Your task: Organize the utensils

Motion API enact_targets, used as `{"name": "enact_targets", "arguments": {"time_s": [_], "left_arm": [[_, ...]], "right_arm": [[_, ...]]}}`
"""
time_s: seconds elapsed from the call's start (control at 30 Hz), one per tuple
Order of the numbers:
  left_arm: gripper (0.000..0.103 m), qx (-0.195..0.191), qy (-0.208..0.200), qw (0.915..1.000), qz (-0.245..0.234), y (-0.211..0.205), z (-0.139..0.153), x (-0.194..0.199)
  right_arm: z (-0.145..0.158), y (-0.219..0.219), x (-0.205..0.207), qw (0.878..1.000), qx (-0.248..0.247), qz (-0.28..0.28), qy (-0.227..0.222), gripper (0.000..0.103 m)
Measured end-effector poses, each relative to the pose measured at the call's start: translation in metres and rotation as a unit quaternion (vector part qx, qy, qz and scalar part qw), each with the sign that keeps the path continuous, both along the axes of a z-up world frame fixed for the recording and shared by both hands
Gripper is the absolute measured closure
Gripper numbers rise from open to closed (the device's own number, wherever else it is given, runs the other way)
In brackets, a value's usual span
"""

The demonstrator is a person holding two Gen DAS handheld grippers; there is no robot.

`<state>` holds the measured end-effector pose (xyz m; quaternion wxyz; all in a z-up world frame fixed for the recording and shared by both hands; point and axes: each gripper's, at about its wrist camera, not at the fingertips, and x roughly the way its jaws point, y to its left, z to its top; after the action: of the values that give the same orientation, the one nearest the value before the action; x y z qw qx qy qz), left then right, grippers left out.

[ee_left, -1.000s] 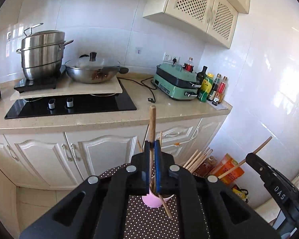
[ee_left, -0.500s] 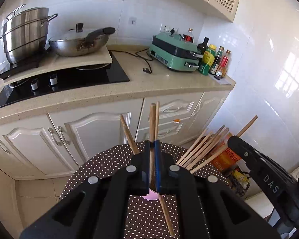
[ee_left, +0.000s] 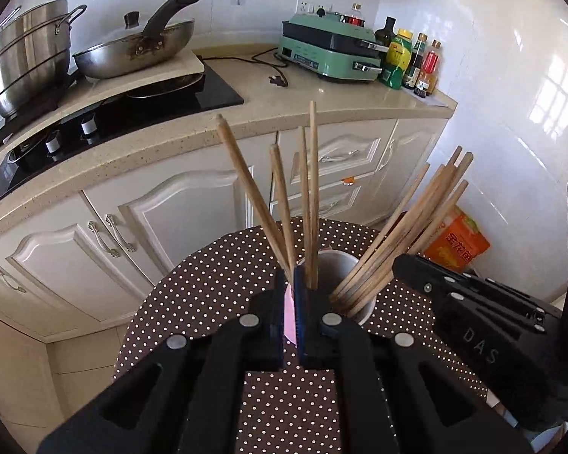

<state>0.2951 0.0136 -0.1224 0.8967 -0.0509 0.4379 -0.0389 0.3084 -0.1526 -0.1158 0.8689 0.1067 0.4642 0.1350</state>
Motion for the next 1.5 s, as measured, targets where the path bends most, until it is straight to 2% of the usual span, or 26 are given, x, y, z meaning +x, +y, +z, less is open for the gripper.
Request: {"name": "enact_targets", "arguments": {"time_s": [0.03, 0.1, 0.17, 0.2, 0.4, 0.53, 0.6, 0.83, 0.93, 1.2, 1.4, 1.5], "left_arm": [[0.097, -0.001, 0.000, 1.0000, -0.002, 0.001, 0.000, -0.001], [0.097, -0.001, 0.002, 1.0000, -0.005, 0.001, 0.001, -0.003], [0.085, 0.002, -0.001, 1.0000, -0.008, 0.002, 0.004, -0.008], [0.075, 0.004, -0.006, 1.0000, -0.006, 0.003, 0.007, -0.011], [0.065, 0.012, -0.038, 0.9991, -0.017, 0.004, 0.037, -0.041], [0.055, 0.014, -0.074, 0.9969, -0.023, 0.005, 0.072, -0.069], [0.050, 0.018, -0.089, 0.9956, -0.021, 0.006, 0.089, -0.083], [0.049, 0.012, -0.137, 0.9902, -0.021, 0.013, 0.138, -0.141], [0.044, 0.012, -0.158, 0.9872, -0.018, 0.018, 0.152, -0.166], [0.043, 0.023, -0.176, 0.9839, -0.018, 0.023, 0.170, -0.218], [0.043, 0.024, -0.172, 0.9845, -0.027, 0.025, 0.168, -0.236], [0.043, 0.017, -0.166, 0.9856, -0.024, 0.027, 0.163, -0.242]], "right_arm": [[-0.001, -0.001, 0.000, 1.000, 0.000, -0.001, 0.007, 0.083], [-0.001, -0.005, -0.006, 1.000, 0.001, -0.011, 0.016, 0.028], [0.004, -0.010, -0.014, 1.000, 0.000, -0.019, 0.005, 0.028], [0.006, -0.012, -0.017, 1.000, -0.002, -0.021, 0.005, 0.028], [0.031, -0.025, -0.042, 0.999, -0.002, -0.038, -0.007, 0.028], [0.069, -0.027, -0.072, 0.998, -0.007, -0.038, -0.044, 0.028], [0.091, -0.026, -0.089, 0.997, -0.015, -0.037, -0.067, 0.024], [0.152, -0.022, -0.145, 0.992, -0.021, -0.041, -0.121, 0.018], [0.169, -0.017, -0.174, 0.989, -0.023, -0.042, -0.141, 0.012], [0.181, -0.008, -0.224, 0.986, -0.036, -0.053, -0.155, 0.011], [0.178, -0.002, -0.248, 0.985, -0.041, -0.057, -0.157, 0.011], [0.173, 0.003, -0.256, 0.984, -0.058, -0.062, -0.154, 0.011]]}}
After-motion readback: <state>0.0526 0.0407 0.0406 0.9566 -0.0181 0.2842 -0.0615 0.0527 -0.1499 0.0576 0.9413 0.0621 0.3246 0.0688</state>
